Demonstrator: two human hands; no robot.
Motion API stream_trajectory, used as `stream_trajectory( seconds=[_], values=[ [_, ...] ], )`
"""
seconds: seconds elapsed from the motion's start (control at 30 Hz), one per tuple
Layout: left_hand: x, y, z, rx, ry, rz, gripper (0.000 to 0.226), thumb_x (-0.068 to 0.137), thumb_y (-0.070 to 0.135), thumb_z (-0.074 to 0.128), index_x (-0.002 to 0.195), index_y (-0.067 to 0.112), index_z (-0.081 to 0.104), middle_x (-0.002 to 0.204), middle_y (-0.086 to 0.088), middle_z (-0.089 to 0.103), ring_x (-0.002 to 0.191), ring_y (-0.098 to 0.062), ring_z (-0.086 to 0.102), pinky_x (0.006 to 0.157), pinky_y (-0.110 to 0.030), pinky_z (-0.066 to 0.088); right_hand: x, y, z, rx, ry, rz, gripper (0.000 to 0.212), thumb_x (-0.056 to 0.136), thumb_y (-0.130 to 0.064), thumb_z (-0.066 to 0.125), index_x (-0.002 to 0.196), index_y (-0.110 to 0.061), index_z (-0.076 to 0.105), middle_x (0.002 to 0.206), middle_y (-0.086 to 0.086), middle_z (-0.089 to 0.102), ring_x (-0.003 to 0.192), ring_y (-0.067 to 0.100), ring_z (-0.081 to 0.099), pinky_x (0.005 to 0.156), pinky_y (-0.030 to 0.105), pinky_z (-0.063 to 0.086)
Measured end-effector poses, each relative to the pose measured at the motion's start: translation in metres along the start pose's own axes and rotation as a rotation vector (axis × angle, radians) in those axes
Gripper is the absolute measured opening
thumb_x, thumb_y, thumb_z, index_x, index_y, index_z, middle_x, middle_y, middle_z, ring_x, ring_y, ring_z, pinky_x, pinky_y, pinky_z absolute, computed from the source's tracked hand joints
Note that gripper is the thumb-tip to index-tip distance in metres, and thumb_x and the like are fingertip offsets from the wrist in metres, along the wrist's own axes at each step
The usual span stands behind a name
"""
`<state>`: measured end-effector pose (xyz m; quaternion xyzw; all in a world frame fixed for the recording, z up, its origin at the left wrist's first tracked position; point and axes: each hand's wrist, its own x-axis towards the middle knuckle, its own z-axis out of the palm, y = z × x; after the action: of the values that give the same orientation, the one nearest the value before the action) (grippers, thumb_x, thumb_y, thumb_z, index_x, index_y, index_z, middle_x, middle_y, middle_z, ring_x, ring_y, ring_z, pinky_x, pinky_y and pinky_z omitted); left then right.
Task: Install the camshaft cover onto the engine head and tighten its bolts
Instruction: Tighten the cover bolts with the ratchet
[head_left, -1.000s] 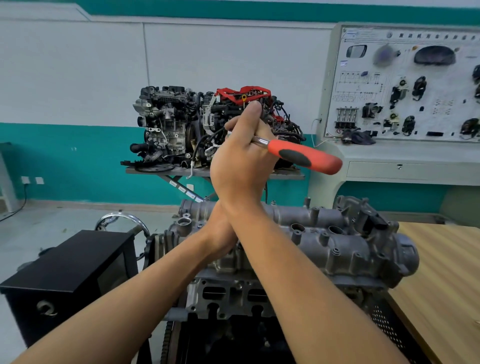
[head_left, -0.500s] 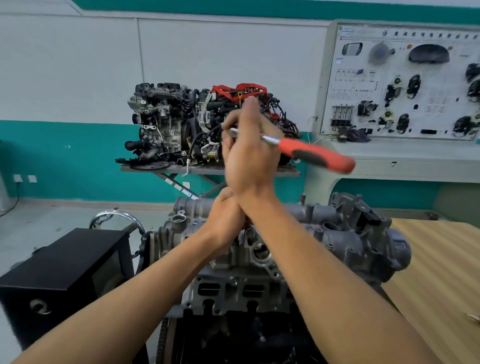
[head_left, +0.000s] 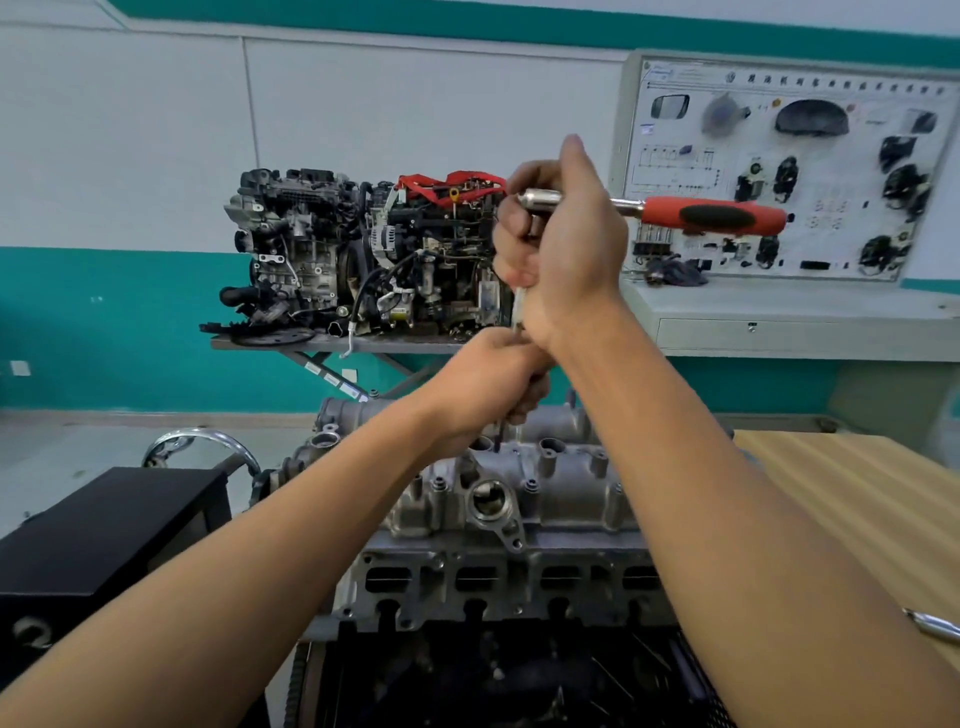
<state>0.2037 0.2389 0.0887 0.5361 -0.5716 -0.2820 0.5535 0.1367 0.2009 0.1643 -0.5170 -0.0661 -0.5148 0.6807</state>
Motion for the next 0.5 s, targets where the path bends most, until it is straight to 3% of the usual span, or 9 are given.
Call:
stream_trajectory(
  seconds=[0.13,0.2,0.33,0.4,0.5],
  values=[
    [0.004,-0.003,0.009,0.475,-0.130,0.015,0.038,0.093,0.032,0.064,0.070,0.002,0.060,0.060,-0.002,0.057,0.052,-0.012,0.045,0.053,-0.025,0.036,-0.007,-0.007,-0.036,0.002,0.065,0.058,0.051,0.108,-0.037,0.030,0.069,-0.011,0.051,0.046,-0.001,0.039,0.033,0.008,0.021,0.036,0.014,0.016],
    [0.002,-0.007,0.006,0.594,-0.151,0.058,0.032,0.091,0.033,0.070,0.077,0.004,0.067,0.060,0.004,0.059,0.053,-0.009,0.048,0.054,-0.026,0.041,-0.009,-0.008,-0.050,0.014,0.098,0.072,0.051,0.107,-0.038,0.031,0.069,-0.012,0.052,0.047,-0.001,0.039,0.033,0.008,0.021,0.036,0.015,0.015],
    [-0.004,-0.010,-0.005,0.528,-0.205,0.069,0.012,0.088,0.017,0.076,0.084,0.006,0.074,0.070,-0.004,0.075,0.061,-0.014,0.068,0.064,-0.028,0.060,-0.011,-0.005,-0.062,0.050,0.102,0.071,0.053,0.107,-0.038,0.031,0.067,-0.012,0.054,0.047,-0.001,0.041,0.034,0.008,0.023,0.036,0.016,0.016],
    [-0.005,-0.012,-0.008,0.547,-0.191,0.081,0.012,0.087,0.016,0.076,0.088,0.004,0.075,0.075,-0.008,0.077,0.069,-0.023,0.073,0.069,-0.034,0.062,-0.011,-0.001,-0.062,0.039,0.088,0.071,0.053,0.107,-0.038,0.031,0.068,-0.012,0.054,0.048,-0.001,0.041,0.034,0.008,0.023,0.036,0.016,0.017],
    [-0.006,-0.018,-0.009,0.593,-0.143,0.114,0.012,0.086,0.016,0.077,0.090,0.005,0.076,0.074,-0.003,0.077,0.068,-0.019,0.073,0.067,-0.031,0.061,-0.010,0.004,-0.060,0.029,0.066,0.070,0.052,0.108,-0.038,0.031,0.069,-0.011,0.053,0.048,-0.001,0.040,0.033,0.008,0.023,0.037,0.015,0.019]
  ],
)
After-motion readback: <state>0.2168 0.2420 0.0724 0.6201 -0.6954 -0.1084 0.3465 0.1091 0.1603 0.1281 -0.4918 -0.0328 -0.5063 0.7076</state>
